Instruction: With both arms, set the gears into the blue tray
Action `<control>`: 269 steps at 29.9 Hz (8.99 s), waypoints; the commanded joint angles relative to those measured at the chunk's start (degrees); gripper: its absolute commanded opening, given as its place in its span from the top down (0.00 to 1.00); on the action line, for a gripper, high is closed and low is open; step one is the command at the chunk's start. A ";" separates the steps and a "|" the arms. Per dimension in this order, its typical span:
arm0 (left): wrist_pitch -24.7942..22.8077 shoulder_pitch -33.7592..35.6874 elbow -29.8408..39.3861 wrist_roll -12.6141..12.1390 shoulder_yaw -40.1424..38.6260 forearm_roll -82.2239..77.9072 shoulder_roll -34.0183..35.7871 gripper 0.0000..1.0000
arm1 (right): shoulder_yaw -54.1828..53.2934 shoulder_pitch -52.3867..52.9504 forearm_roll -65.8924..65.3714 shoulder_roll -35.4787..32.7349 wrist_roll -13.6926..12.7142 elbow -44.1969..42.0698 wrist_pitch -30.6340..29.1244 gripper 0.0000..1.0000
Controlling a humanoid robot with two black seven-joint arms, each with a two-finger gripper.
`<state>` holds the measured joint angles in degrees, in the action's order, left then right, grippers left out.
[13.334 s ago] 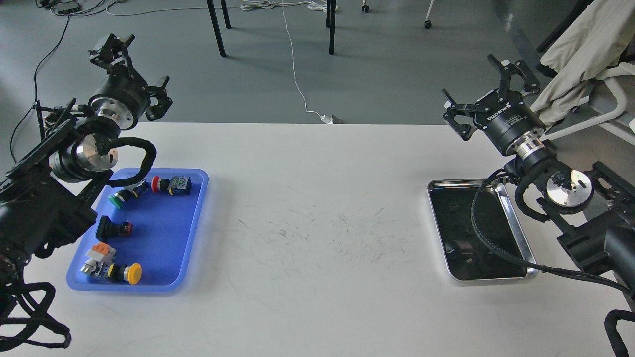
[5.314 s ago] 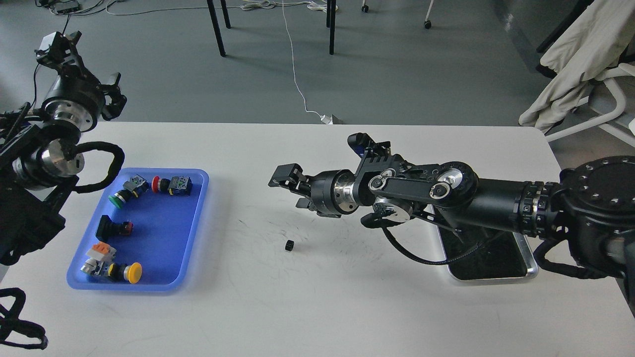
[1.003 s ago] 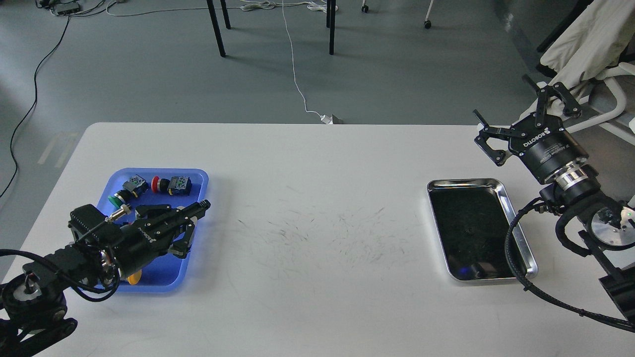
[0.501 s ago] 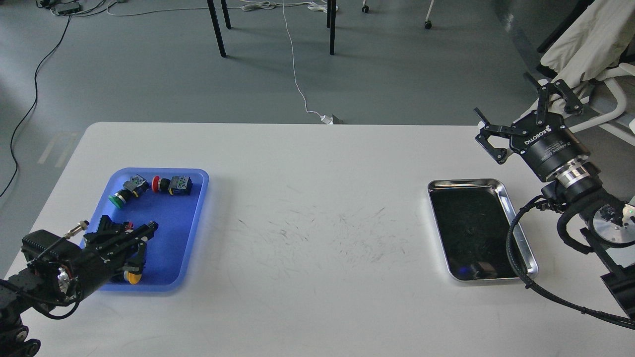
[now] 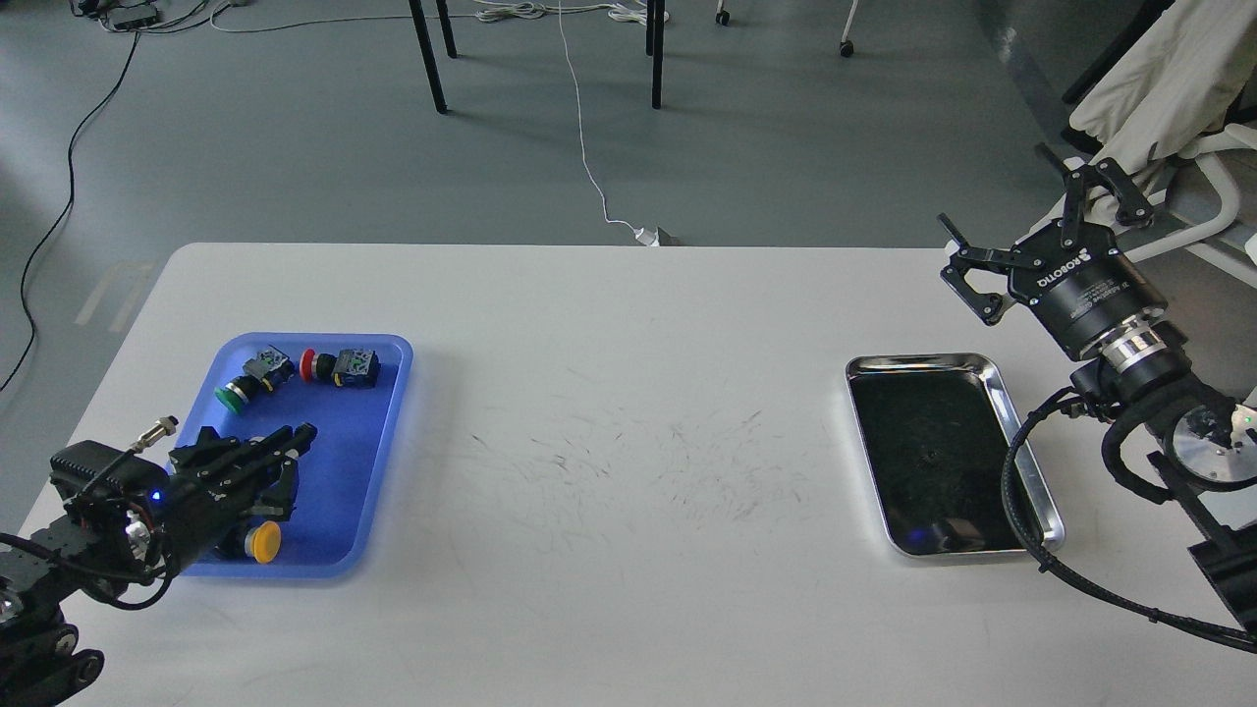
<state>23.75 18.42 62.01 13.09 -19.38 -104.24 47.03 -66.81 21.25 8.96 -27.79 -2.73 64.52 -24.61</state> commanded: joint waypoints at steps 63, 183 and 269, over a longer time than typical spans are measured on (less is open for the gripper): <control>-22.87 29.83 -17.36 -3.16 -14.19 88.34 -22.77 0.02 | 73.22 38.69 -66.97 -20.39 -5.45 8.97 0.35 0.04; -22.78 29.48 -17.80 -2.72 -14.28 88.25 -21.89 0.02 | 81.05 59.08 -49.93 -4.85 3.07 7.20 0.16 0.98; -22.61 29.30 3.34 -3.86 -5.60 72.19 -9.70 0.02 | 5.83 11.46 -16.10 -2.34 3.51 -5.45 -3.39 0.02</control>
<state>0.79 47.73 55.48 9.31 -29.37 -28.11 32.17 -54.65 38.19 -12.76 -26.14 0.57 59.68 -27.15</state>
